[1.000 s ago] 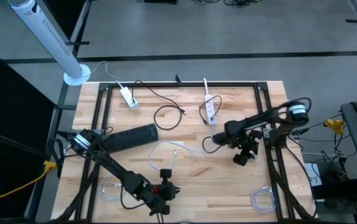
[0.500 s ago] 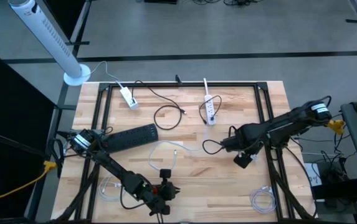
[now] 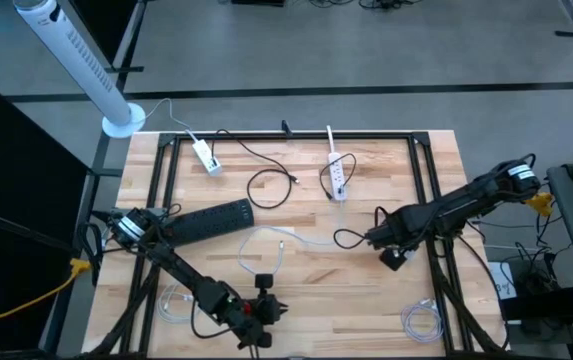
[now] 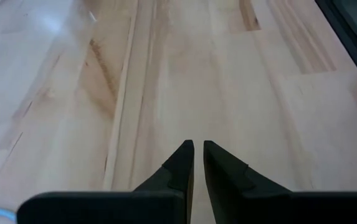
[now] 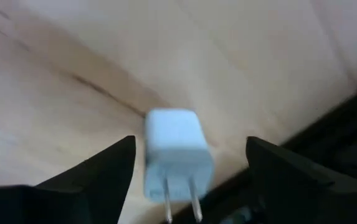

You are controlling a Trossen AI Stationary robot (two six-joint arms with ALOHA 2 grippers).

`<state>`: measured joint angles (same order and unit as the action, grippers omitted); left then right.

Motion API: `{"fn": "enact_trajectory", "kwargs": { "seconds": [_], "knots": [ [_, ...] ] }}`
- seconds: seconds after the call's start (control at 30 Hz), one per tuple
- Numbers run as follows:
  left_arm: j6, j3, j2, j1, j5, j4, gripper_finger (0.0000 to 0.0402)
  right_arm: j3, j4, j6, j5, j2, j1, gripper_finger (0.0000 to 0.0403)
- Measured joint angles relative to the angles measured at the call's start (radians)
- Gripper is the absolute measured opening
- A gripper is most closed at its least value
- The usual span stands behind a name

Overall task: Insert USB
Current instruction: Insert the left white USB cable into the white charger adapter

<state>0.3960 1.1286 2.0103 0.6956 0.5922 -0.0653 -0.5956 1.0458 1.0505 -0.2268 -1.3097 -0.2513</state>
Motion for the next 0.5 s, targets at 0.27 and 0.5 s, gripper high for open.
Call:
{"fn": "enact_trajectory", "kwargs": {
  "seconds": [0.27,0.5],
  "knots": [
    [0.033,0.000,0.000,-0.001,0.000,-0.002,0.0025,0.072,-0.093,0.078,-0.005,0.016,-0.048,0.0220],
    [0.044,0.000,0.000,-0.007,0.001,-0.005,0.0025,0.050,-0.083,0.145,0.050,0.082,-0.105,0.0207]
  ]
}}
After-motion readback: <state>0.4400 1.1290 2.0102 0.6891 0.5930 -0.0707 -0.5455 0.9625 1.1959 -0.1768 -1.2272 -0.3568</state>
